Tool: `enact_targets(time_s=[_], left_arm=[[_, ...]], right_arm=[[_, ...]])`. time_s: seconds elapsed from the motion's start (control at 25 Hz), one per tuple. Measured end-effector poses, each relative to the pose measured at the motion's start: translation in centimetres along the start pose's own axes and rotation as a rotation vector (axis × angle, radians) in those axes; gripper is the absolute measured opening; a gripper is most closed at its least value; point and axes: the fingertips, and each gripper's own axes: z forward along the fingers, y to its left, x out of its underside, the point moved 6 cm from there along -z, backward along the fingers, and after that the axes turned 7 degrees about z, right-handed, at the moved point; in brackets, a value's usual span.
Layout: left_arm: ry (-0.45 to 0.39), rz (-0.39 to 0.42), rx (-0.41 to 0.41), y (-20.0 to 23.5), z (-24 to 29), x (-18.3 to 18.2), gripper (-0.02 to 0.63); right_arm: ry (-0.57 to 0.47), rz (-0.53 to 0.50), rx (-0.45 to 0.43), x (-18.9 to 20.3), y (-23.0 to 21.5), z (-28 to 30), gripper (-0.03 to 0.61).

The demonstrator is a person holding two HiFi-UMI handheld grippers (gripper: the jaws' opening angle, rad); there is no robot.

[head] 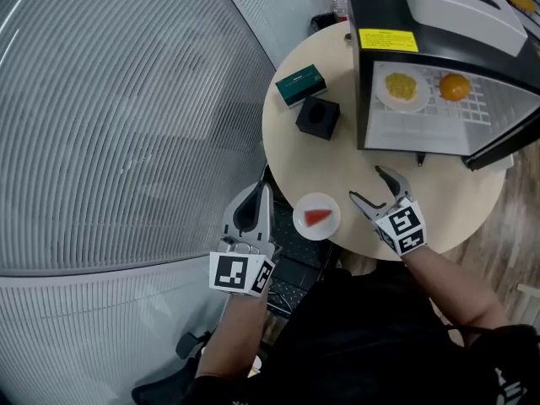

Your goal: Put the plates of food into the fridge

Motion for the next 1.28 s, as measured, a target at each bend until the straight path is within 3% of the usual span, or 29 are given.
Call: enact_targets(time_s=[0.6, 0.92, 1.28], left_arm=[[0.09, -0.064, -0.043, 4.5, -7.1, 6.5, 0.006], [0.107, -0.083, -0.042, 5.7, -8.9, 8.5, 0.006], [0.106, -0.083, -0.043, 6.1, -10.0, 8.4, 0.006]], right_arm=[[0.254, 0.057, -0.032, 10.3, 6.2, 5.6, 0.341], [0.351, 0.206, -0.003, 14.7, 7.6, 5.7, 0.328], [0.44, 0.347, 0.032, 16.8, 7.8, 6.9, 0.295]])
